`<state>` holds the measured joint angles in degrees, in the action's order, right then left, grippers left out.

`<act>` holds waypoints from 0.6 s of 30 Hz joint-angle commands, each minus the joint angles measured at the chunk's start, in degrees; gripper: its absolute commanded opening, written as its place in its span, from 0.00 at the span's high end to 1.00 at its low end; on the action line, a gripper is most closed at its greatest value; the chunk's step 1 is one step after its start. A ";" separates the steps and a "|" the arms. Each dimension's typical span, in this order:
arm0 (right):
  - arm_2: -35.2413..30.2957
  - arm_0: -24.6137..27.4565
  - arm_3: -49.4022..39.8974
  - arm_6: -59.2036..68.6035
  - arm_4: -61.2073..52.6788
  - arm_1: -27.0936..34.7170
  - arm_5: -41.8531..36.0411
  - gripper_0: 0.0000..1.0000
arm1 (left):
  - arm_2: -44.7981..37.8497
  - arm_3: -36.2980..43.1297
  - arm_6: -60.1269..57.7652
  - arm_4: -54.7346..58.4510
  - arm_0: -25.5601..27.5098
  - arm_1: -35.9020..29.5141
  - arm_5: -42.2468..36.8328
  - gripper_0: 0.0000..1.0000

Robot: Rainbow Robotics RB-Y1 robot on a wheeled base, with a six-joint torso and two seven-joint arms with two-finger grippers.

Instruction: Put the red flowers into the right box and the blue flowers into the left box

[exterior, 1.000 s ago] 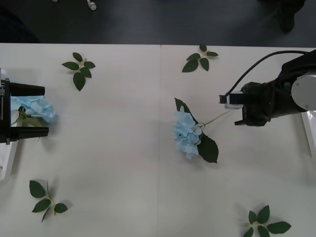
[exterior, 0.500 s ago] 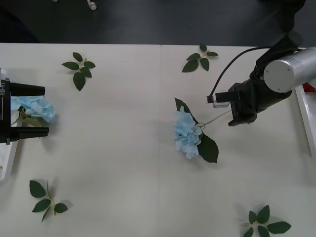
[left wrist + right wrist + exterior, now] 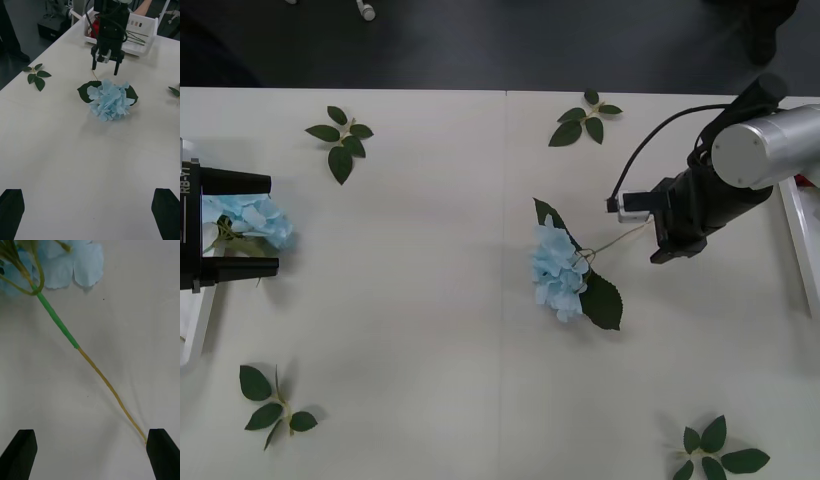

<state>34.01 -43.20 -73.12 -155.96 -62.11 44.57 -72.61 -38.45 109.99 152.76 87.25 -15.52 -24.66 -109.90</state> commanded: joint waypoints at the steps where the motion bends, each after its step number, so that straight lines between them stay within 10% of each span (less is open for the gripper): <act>1: 0.45 -1.19 1.14 0.96 1.28 -1.50 0.72 0.14 | 0.74 1.63 1.23 -0.15 0.58 -1.71 -0.10 0.00; 18: 4.22 -1.10 1.14 0.96 1.64 -3.17 2.83 0.14 | 0.74 1.63 1.23 -0.15 0.58 -1.71 -0.10 0.00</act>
<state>38.19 -43.21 -71.19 -155.96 -60.34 42.39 -70.21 -38.44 109.99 152.76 87.25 -15.52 -24.66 -109.90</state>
